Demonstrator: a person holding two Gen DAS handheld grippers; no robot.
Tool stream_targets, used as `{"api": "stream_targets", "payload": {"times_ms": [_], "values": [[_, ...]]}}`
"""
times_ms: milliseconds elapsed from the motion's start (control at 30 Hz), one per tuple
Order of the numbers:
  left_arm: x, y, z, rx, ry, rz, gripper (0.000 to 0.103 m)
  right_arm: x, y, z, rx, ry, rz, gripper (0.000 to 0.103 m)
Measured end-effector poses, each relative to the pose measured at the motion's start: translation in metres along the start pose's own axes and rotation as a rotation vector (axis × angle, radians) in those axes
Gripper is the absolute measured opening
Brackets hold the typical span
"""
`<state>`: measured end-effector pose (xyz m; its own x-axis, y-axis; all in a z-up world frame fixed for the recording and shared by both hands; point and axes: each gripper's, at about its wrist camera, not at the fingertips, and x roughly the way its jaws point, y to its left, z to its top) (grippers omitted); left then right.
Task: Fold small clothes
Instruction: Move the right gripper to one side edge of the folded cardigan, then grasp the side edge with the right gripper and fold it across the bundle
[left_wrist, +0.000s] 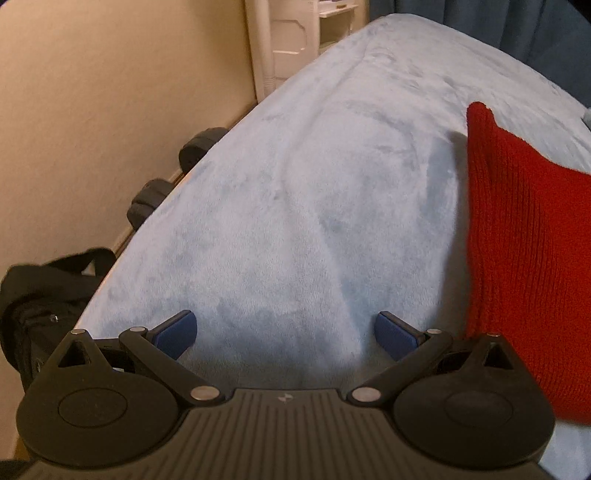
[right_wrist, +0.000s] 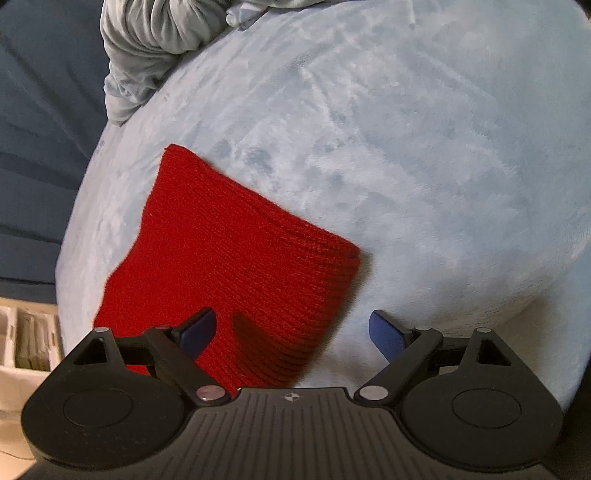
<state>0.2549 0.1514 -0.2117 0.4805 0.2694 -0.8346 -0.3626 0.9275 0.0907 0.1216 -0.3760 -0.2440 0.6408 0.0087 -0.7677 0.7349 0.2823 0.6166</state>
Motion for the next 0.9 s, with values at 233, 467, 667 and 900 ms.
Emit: {"api": "stream_targets", "payload": {"times_ms": [233, 467, 667, 900], "values": [[0.003, 0.003, 0.003, 0.000, 0.011, -0.001, 0.103, 0.006, 0.003, 0.003, 0.017, -0.060, -0.012, 0.086], [0.005, 0.003, 0.005, 0.001, 0.020, 0.013, 0.103, 0.006, 0.034, 0.005, -0.136, -0.081, -0.131, 0.022], [0.006, 0.007, 0.008, -0.012, 0.036, -0.007, 0.103, 0.013, 0.104, -0.027, -0.465, -0.187, -0.407, 0.016], [0.003, 0.022, 0.015, -0.091, 0.050, -0.057, 0.103, -0.038, 0.242, -0.154, -1.168, -0.516, -0.166, 0.014]]}}
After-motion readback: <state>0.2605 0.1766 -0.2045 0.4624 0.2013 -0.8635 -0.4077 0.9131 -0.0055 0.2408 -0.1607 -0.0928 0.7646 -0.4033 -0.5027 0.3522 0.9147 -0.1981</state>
